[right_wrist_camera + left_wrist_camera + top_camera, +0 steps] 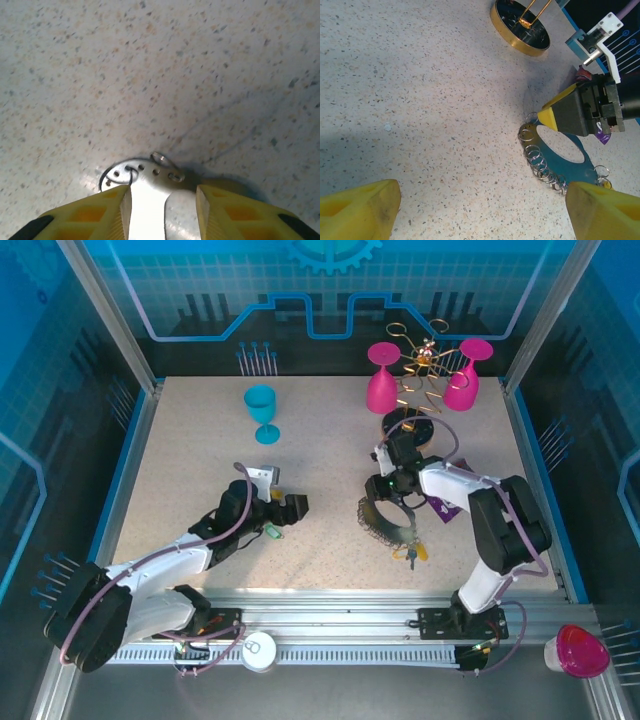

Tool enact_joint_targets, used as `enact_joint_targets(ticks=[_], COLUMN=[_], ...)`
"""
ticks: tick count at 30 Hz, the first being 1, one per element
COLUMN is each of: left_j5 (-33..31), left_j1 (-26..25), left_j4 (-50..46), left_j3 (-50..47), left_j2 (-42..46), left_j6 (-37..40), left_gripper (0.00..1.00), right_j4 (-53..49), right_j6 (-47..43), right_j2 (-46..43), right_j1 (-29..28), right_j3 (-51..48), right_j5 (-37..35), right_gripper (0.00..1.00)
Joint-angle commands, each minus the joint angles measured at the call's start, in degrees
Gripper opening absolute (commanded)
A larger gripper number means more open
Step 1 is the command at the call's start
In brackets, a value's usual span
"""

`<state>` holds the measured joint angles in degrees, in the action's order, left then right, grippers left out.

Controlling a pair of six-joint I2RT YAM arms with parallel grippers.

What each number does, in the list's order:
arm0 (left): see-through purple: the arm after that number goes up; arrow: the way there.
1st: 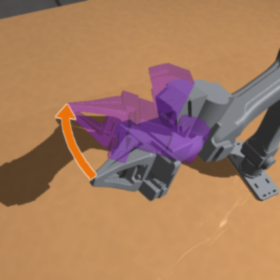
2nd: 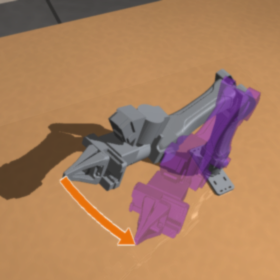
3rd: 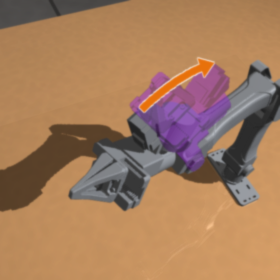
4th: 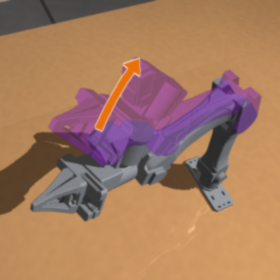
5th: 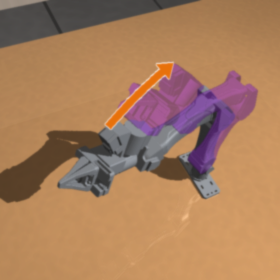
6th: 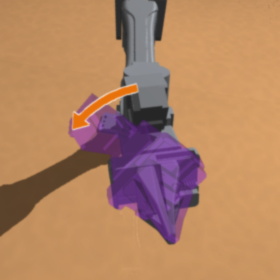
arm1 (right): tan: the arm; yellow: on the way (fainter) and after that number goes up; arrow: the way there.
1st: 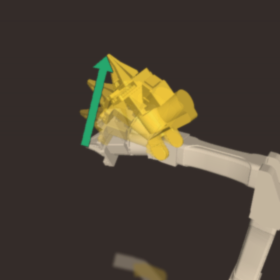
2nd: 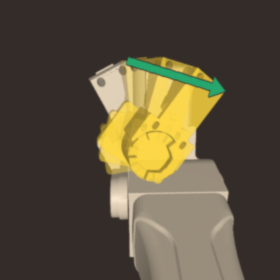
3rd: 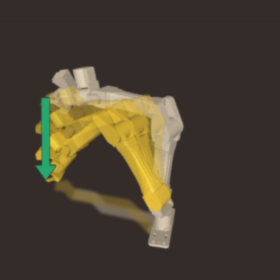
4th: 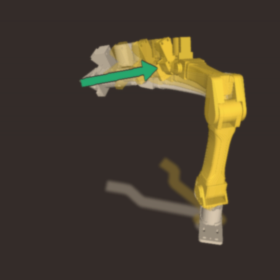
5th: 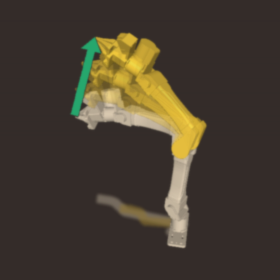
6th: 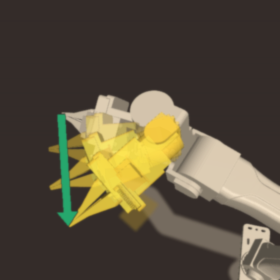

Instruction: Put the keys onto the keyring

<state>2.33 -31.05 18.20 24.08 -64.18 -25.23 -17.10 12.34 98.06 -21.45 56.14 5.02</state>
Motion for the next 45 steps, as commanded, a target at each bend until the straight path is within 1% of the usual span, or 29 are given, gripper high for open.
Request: enact_joint_targets(ticks=[1, 10, 13, 16, 17, 20, 23, 27, 32, 37, 39, 41, 45], left_j5=[-1.3, -1.3, -1.3, -1.3, -1.4, -1.5, -1.6, -1.9, -2.3, -0.6, 0.4, 1.2, 5.1], left_j1=[-0.6, -0.6, -0.5, -0.6, -0.5, -0.5, -0.6, -0.5, -0.6, -0.6, -0.5, -0.5, 0.4], left_j4=[-1.3, -1.5, -1.4, -1.5, -1.6, -1.6, -1.7, -2.2, -2.6, -0.6, -0.6, -2.7, -7.9], left_j3=[1.8, 1.7, 1.7, 1.7, 1.7, 1.6, 1.7, 1.7, 1.7, 2.3, 3.5, 5.5, 10.1], left_j2=[0.3, 0.0, -0.1, 0.1, 0.1, 0.2, 0.3, 1.0, 2.4, 5.0, 5.9, 6.1, 3.8], left_j6=[-0.7, -0.9, -0.9, -0.9, -0.9, -0.9, -0.8, -0.4, 1.3, 7.8, 12.4, 17.8, 28.3], left_gripper=[0.85, 0.85, 0.85, 0.84, 0.84, 0.84, 0.83, 0.83, 0.83, 0.85, 0.86, 0.85, 0.67], right_j4=[-2.9, -3.4, -3.6, -3.4, -3.4, -3.5, -3.9, -4.6, -5.5, -6.7, -6.7, -5.8, -1.7], right_j6=[-1.6, -2.0, -2.2, -2.2, -2.3, -2.4, -2.7, -3.1, -4.2, -7.5, -9.4, -10.5, -12.9], right_j2=[2.1, 4.8, 5.5, 5.6, 5.6, 5.7, 5.9, 5.8, 2.3, -4.1, -7.1, -9.8, -16.2], right_j1=[-0.8, -1.0, -1.0, -1.0, -1.0, -1.0, -1.0, -1.0, -1.2, -2.3, -3.1, -3.8, -5.3], right_j3=[2.5, 4.2, 4.6, 4.5, 4.5, 4.6, 4.9, 5.2, 5.1, 5.2, 4.7, 3.6, 0.2], right_j5=[-1.5, 1.7, 2.3, 3.1, 3.3, 3.5, 3.7, 3.9, 4.5, 6.0, 7.1, 8.2, 12.2], right_gripper=[0.36, 0.34, 0.27, 0.24, 0.21, 0.19, 0.13, 0.01, 0.00, 0.00, 0.00, 0.00, 0.00])
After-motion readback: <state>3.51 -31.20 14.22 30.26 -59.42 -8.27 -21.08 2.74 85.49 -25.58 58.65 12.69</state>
